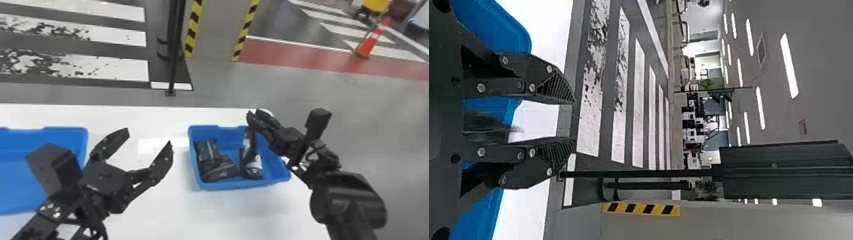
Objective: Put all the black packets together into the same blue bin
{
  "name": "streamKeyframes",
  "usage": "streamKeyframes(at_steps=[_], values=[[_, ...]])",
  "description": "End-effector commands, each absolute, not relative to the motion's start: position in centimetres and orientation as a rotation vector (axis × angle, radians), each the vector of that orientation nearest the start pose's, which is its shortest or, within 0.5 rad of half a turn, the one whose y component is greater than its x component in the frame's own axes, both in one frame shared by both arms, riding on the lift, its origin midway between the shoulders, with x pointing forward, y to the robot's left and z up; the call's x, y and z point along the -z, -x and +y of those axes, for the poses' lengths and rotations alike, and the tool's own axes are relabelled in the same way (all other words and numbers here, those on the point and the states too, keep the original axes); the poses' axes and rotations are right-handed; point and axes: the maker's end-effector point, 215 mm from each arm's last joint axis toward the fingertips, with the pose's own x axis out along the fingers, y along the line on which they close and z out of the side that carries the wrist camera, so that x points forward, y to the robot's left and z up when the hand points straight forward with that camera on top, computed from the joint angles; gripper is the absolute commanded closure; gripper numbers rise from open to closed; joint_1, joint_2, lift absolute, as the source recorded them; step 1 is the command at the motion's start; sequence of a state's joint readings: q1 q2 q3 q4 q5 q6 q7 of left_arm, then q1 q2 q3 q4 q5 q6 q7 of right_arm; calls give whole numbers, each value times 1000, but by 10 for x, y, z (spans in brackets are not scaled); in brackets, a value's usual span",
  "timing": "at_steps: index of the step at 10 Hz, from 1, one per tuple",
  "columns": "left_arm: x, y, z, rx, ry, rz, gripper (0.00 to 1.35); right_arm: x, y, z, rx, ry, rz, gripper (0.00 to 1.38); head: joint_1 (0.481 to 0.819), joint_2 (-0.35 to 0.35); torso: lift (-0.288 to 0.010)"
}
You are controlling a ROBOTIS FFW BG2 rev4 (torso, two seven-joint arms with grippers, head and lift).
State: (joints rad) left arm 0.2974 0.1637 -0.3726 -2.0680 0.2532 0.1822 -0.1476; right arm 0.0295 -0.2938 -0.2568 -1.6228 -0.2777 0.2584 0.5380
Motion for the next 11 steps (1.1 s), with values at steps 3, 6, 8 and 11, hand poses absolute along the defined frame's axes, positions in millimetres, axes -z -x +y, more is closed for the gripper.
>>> streamKeyframes(at_steps=[3,6,8,11], values=[[304,-451,38,508,199,50,163,301,-502,-290,-387,-49,46,131,695,-341,-110],[324,-455,96,371,171,68,163,279,-434,-279,-330,-85,-5,144,695,-265,-110],[302,-444,133,258,142,-29,163,274,-394,-270,-279,-77,28,145,695,-225,-110],[282,-398,193,30,188,-120,163,276,-369,-281,-186,-71,54,145,695,-167,-110]])
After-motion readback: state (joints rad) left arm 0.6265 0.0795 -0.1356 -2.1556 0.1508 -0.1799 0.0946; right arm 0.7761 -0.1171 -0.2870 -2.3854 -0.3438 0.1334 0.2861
